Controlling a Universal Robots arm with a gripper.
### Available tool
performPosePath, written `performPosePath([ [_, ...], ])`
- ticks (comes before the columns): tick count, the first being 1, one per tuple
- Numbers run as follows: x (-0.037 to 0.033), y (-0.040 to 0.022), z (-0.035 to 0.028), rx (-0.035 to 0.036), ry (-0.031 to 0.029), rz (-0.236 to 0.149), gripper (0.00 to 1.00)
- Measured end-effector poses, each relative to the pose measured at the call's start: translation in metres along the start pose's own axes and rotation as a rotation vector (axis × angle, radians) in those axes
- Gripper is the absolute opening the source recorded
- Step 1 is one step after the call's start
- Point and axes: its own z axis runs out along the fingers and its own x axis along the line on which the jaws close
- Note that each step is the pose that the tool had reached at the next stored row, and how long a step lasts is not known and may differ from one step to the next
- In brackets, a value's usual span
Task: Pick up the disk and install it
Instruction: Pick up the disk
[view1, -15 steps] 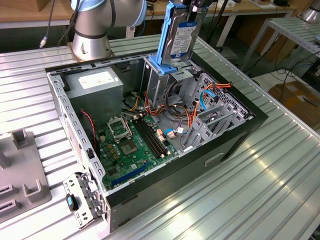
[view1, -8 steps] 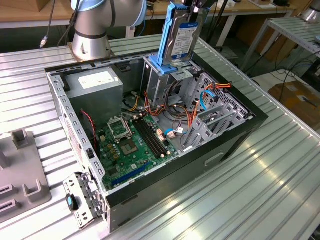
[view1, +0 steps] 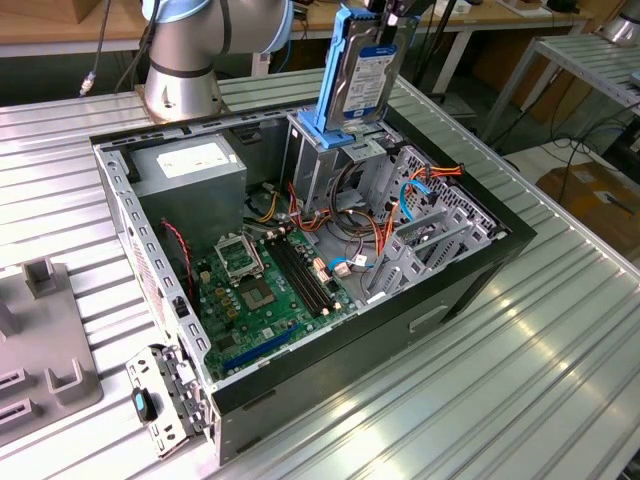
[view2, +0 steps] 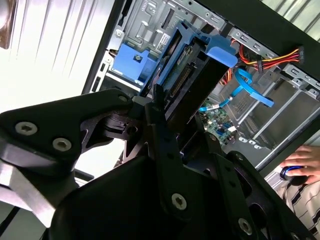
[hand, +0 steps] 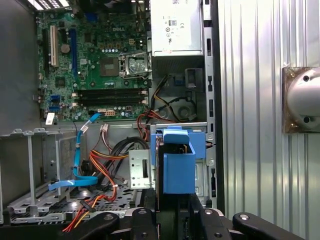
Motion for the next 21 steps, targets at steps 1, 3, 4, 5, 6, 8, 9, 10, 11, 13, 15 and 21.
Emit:
performPosePath([
  [1,0.0006,0.0000,0.0001,0.0000,-0.0002,0.000,0.35],
  [3,0.0029,-0.0001,0.0000,0.0000,-0.0001,0.000,0.35],
  [4,0.0036,-0.0001,0.0000,0.0000,-0.0001,0.000,0.35],
  [5,0.0041,-0.0001,0.0000,0.0000,-0.0001,0.000,0.35],
  [6,0.0048,-0.0001,0.0000,0.0000,-0.0002,0.000,0.35],
  [8,0.0059,-0.0002,0.0000,0.0000,-0.0002,0.000,0.35],
  [9,0.0066,-0.0002,0.0000,0.0000,-0.0002,0.000,0.35],
  [10,0.0077,-0.0002,0.0000,0.0000,-0.0002,0.000,0.35],
  [11,0.0084,-0.0003,0.0000,0.0001,-0.0002,0.000,0.35],
  [13,0.0106,-0.0004,-0.0001,0.0000,-0.0001,0.000,0.35],
  [15,0.0122,-0.0004,-0.0001,0.0000,-0.0002,0.000,0.35],
  [21,0.0158,-0.0005,-0.0002,0.0000,-0.0001,0.000,0.35],
])
